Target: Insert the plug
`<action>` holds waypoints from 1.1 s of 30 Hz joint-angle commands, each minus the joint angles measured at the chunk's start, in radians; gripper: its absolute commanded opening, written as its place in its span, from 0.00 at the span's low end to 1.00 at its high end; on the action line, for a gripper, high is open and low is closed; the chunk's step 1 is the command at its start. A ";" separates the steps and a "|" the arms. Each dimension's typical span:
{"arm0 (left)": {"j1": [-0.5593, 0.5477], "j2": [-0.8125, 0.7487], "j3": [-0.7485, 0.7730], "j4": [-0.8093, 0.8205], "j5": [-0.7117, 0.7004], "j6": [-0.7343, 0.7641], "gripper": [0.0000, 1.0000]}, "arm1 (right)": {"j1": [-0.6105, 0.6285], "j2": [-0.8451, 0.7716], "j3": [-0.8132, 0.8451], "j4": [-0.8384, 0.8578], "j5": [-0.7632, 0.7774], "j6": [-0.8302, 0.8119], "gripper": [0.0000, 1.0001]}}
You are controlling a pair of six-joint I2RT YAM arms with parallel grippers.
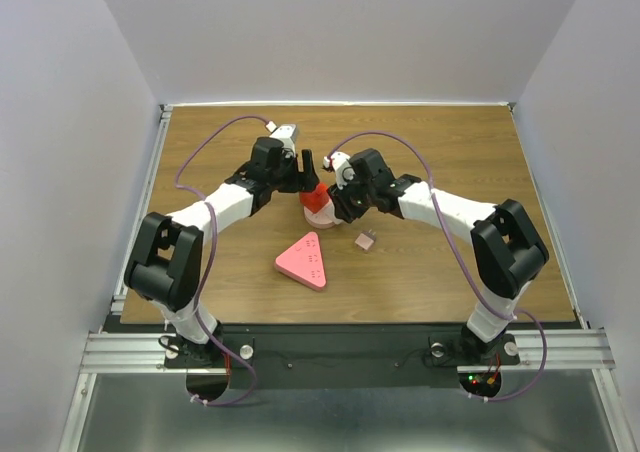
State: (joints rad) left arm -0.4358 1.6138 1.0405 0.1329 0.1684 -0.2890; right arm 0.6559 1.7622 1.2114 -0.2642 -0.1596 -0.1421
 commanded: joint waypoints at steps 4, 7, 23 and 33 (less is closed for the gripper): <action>0.000 0.054 -0.019 0.066 0.037 -0.019 0.75 | 0.005 0.029 0.034 -0.133 0.055 0.003 0.00; 0.000 0.063 -0.034 0.079 0.052 -0.021 0.69 | 0.005 0.042 0.060 -0.144 0.061 -0.002 0.01; 0.000 0.083 -0.097 0.088 0.105 -0.027 0.48 | 0.005 0.148 0.229 -0.188 0.104 0.003 0.00; 0.000 0.110 -0.099 0.094 0.129 -0.032 0.47 | 0.005 0.212 0.318 -0.222 0.104 -0.017 0.00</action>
State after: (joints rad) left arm -0.4232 1.6863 0.9752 0.3073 0.2543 -0.3214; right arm 0.6601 1.9076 1.4937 -0.5129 -0.1162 -0.1379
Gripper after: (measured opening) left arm 0.479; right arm 0.427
